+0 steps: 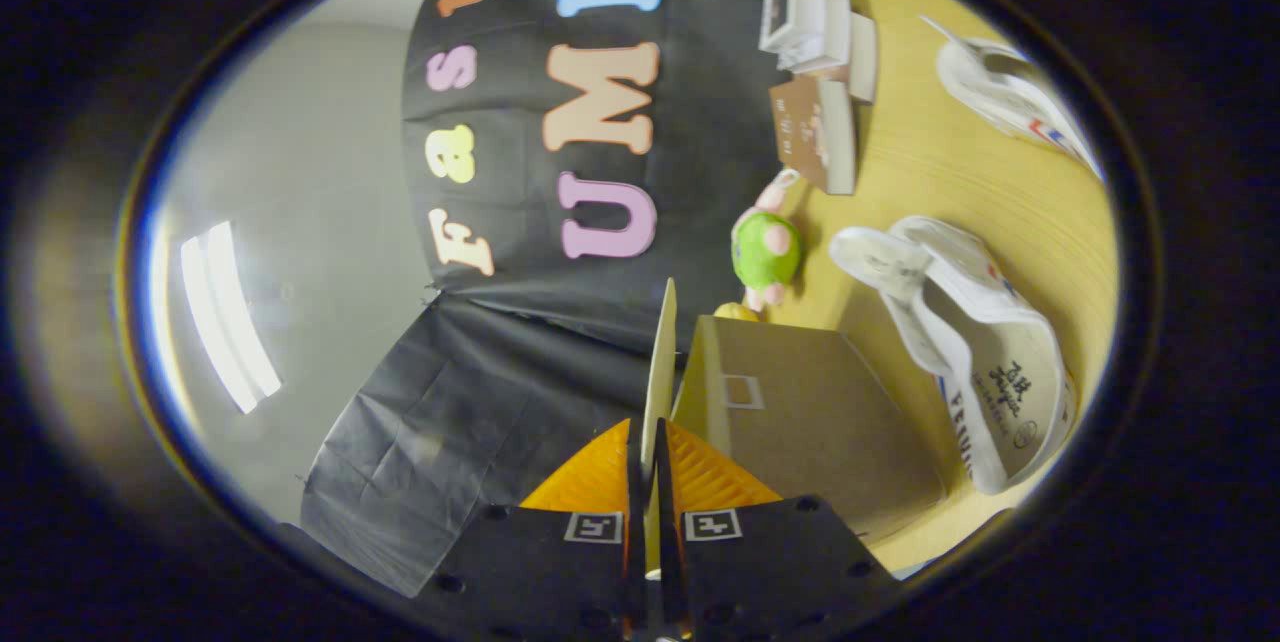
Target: Open the storage box then place both shoes into the box .Put the left shoe in first, then the right shoe, with the right side of both shoes facing outward in a uniform manner.
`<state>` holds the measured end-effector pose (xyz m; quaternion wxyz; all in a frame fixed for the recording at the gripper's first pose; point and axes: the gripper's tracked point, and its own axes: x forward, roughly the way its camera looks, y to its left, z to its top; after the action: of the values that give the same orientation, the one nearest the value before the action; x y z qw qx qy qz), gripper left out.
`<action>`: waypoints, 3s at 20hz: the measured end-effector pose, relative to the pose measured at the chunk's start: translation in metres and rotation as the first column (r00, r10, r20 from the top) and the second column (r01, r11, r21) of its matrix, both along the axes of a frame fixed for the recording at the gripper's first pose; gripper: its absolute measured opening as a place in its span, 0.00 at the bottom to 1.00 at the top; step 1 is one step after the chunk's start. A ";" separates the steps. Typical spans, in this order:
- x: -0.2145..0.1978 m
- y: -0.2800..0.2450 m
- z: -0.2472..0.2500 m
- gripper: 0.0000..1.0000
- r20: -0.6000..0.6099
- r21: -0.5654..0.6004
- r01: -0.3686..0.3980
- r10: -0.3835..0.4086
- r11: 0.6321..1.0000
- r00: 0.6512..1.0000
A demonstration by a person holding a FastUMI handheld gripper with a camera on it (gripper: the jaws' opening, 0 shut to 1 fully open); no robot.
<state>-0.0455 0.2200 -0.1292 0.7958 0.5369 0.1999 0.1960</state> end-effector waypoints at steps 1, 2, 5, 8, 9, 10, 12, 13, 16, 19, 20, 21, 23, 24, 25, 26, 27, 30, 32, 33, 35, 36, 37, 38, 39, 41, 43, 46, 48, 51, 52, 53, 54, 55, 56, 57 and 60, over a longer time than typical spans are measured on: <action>-0.004 0.004 0.012 0.11 0.047 -0.043 -0.009 0.011 0.999 0.999; -0.004 0.010 0.022 0.11 0.091 -0.092 -0.015 0.024 0.996 0.996; -0.009 0.034 0.055 0.12 0.183 -0.189 -0.031 0.066 0.981 0.981; -0.009 0.068 0.083 0.13 0.258 -0.261 -0.061 0.130 0.963 0.957; -0.011 0.080 0.091 0.13 0.276 -0.278 -0.071 0.151 0.958 0.949; -0.012 0.093 0.098 0.13 0.290 -0.294 -0.079 0.168 0.952 0.942; -0.014 0.116 0.109 0.13 0.316 -0.325 -0.091 0.199 0.941 0.928; -0.019 0.128 0.113 0.13 0.325 -0.337 -0.101 0.216 0.936 0.921; -0.024 0.167 0.117 0.13 0.328 -0.363 -0.140 0.267 0.921 0.906; -0.041 0.206 0.116 0.13 0.319 -0.397 -0.188 0.327 0.898 0.890; -0.044 0.218 0.114 0.13 0.314 -0.407 -0.201 0.344 0.891 0.885; -0.047 0.229 0.111 0.13 0.307 -0.411 -0.216 0.357 0.886 0.882; -0.051 0.249 0.103 0.13 0.288 -0.405 -0.251 0.383 0.879 0.878; -0.052 0.258 0.099 0.17 0.281 -0.413 -0.262 0.396 0.872 0.874; -0.057 0.263 0.096 0.18 0.279 -0.422 -0.274 0.411 0.864 0.868; -0.059 0.269 0.093 0.19 0.276 -0.433 -0.283 0.425 0.856 0.862; -0.065 0.276 0.089 0.21 0.272 -0.441 -0.302 0.446 0.846 0.853; -0.082 0.291 0.078 0.31 0.252 -0.481 -0.348 0.507 0.805 0.824; -0.091 0.299 0.072 0.49 0.246 -0.514 -0.381 0.557 0.769 0.793; -0.096 0.297 0.071 0.58 0.242 -0.531 -0.393 0.579 0.750 0.778; -0.097 0.289 0.076 0.77 0.261 -0.558 -0.373 0.584 0.741 0.769; -0.092 0.278 0.079 0.86 0.269 -0.575 -0.351 0.576 0.739 0.772; -0.084 0.264 0.079 0.95 0.274 -0.592 -0.326 0.565 0.737 0.778; -0.074 0.247 0.080 0.95 0.271 -0.615 -0.298 0.551 0.730 0.789; -0.063 0.228 0.079 0.95 0.267 -0.643 -0.266 0.535 0.718 0.802; -0.038 0.180 0.077 0.95 0.246 -0.709 -0.191 0.491 0.679 0.836; -0.014 0.125 0.076 0.95 0.227 -0.777 -0.101 0.426 0.621 0.876; 0.017 0.050 0.068 0.95 0.187 -0.848 -0.015 0.326 0.529 0.927; 0.018 0.006 0.043 0.96 0.097 -0.878 -0.049 0.277 0.477 0.956; 0.006 -0.051 -0.003 0.96 -0.072 -0.884 -0.160 0.210 0.439 0.975; 0.003 -0.064 -0.015 0.96 -0.128 -0.879 -0.200 0.191 0.433 0.973; 0.000 -0.075 -0.028 0.96 -0.174 -0.877 -0.233 0.173 0.420 0.969; -0.002 -0.087 -0.040 0.96 -0.214 -0.880 -0.259 0.155 0.397 0.965; -0.004 -0.099 -0.051 0.96 -0.255 -0.887 -0.290 0.142 0.359 0.957; -0.006 -0.109 -0.063 0.96 -0.297 -0.891 -0.324 0.134 0.318 0.946; -0.005 -0.118 -0.074 0.96 -0.341 -0.888 -0.362 0.120 0.284 0.932; 0.004 -0.130 -0.100 0.96 -0.458 -0.859 -0.469 0.099 0.204 0.883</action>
<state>-0.0419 0.0902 -0.2288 0.8616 -0.0782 0.4925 0.0949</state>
